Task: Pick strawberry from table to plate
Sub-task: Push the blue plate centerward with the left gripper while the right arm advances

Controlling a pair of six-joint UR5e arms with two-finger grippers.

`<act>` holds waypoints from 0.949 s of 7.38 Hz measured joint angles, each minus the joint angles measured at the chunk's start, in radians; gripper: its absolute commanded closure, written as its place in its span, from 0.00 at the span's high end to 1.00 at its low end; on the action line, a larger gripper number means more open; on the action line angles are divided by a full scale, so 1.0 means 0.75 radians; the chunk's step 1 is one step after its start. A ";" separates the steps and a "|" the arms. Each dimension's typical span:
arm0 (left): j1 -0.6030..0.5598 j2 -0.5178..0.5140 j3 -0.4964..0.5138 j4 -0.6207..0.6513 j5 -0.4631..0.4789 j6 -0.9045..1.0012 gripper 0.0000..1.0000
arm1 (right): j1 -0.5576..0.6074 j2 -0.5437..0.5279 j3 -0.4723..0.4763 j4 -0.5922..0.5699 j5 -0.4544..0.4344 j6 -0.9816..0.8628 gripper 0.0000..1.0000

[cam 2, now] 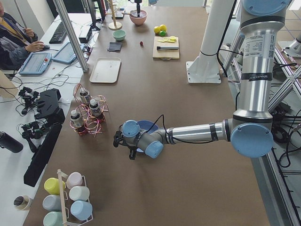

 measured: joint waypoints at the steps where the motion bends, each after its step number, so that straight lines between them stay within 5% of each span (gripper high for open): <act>1: 0.013 0.000 0.004 -0.010 0.011 -0.007 0.31 | -0.002 -0.001 0.000 0.001 -0.001 0.004 0.98; 3: 0.022 0.003 0.007 -0.014 0.018 -0.010 0.00 | -0.005 -0.001 0.001 0.001 -0.001 0.006 0.97; 7: 0.025 -0.028 0.001 -0.009 0.006 -0.045 0.00 | -0.010 0.002 0.001 0.001 -0.011 0.009 0.97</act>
